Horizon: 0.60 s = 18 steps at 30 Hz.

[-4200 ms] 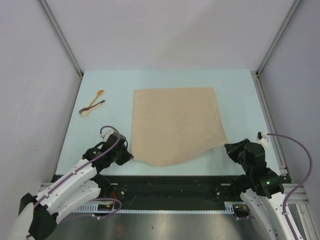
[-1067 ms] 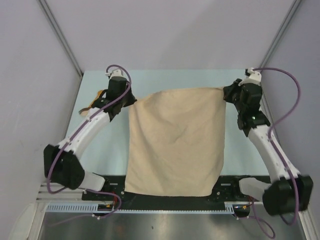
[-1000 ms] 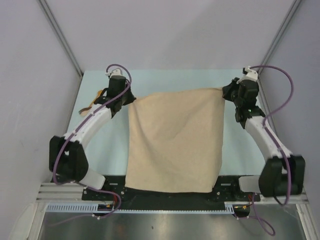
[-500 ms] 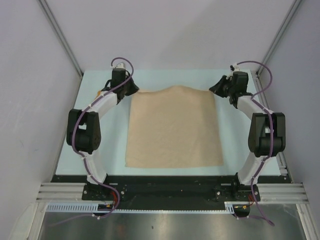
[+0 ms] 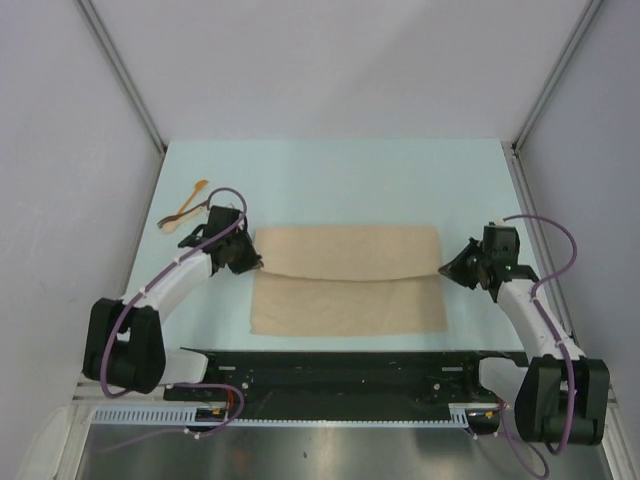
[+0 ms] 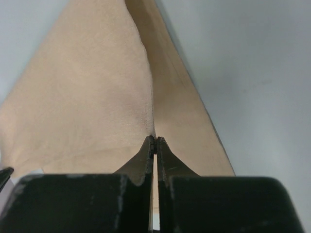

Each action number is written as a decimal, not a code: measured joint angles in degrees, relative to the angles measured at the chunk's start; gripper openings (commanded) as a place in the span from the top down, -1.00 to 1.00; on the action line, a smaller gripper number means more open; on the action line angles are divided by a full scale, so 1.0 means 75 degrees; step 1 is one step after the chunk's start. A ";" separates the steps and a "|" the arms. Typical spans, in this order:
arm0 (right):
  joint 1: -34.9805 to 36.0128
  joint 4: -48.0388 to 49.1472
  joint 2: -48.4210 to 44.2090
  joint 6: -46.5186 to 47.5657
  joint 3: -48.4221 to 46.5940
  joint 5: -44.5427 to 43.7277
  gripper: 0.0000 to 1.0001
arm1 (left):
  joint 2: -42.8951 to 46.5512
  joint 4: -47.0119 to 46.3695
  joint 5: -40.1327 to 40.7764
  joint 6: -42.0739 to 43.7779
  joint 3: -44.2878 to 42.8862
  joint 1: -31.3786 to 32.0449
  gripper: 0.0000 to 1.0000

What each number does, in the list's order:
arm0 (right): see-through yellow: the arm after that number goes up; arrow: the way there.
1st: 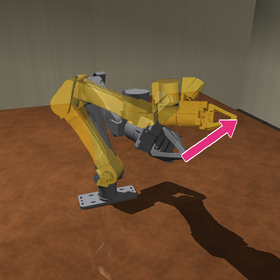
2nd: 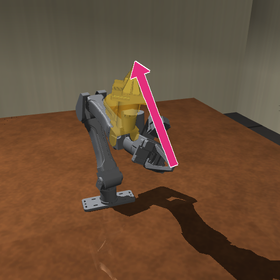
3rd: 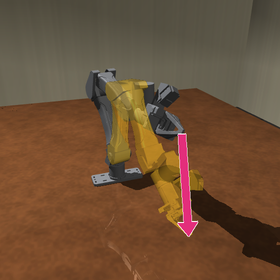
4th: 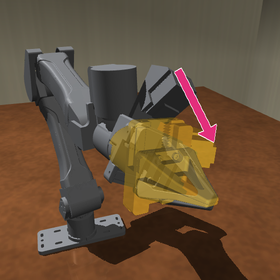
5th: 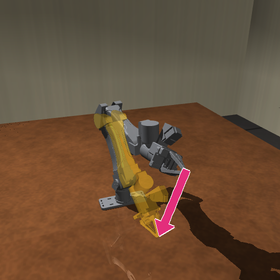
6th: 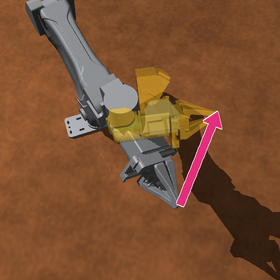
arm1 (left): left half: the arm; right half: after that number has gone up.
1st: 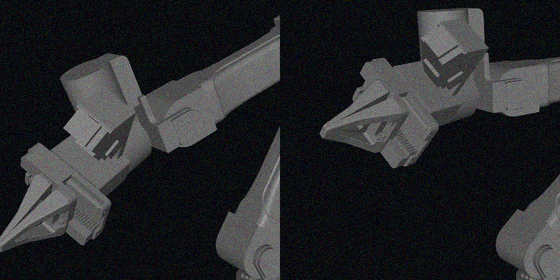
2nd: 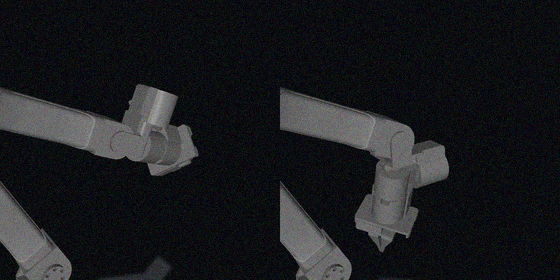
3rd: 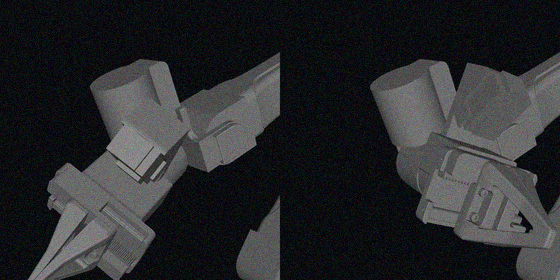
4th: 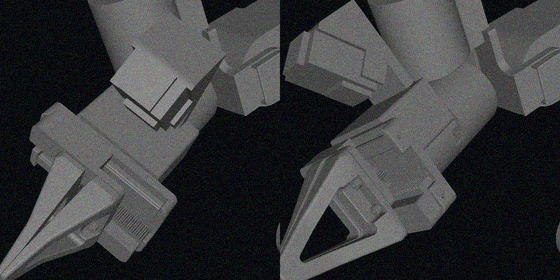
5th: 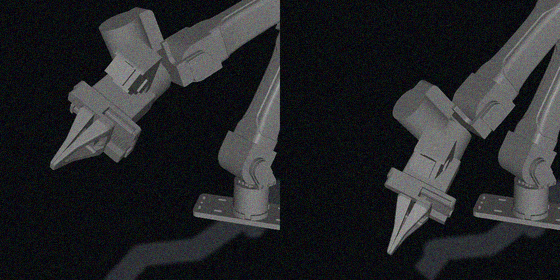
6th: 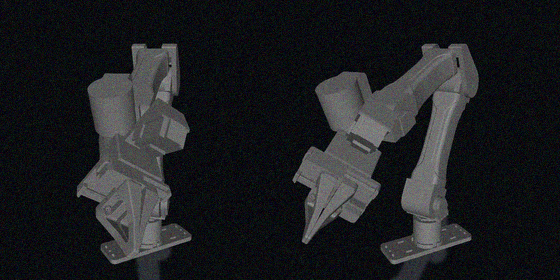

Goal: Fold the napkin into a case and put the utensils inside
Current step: Fold and flatten the napkin at the center of the board.

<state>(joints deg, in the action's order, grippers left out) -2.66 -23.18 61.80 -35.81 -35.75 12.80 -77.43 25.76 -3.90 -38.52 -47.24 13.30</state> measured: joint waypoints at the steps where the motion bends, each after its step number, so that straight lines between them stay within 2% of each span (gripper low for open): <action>1: 0.0003 -0.0216 -0.0242 -0.0079 0.0163 -0.0108 1.00 | 0.0256 0.0114 -0.0061 0.0000 0.0256 0.0012 1.00; 9: -0.0015 -0.1813 -0.1967 -0.0935 0.0720 -0.1393 1.00 | 0.1507 0.0860 -0.0466 -0.0070 0.1250 0.0050 1.00; 14: -0.0012 -0.2506 -0.2133 -0.1460 0.0909 -0.1620 1.00 | 0.2072 0.1358 -0.0478 -0.0536 0.1699 0.0079 1.00; 18: -0.0012 -0.2821 -0.2127 -0.1751 0.1276 -0.1513 1.00 | 0.2028 0.1655 -0.0358 -0.0743 0.1751 0.0082 1.00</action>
<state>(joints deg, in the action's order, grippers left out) -2.74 -44.34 45.84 -48.95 -26.17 1.45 -62.22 38.17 -6.59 -44.10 -34.11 13.91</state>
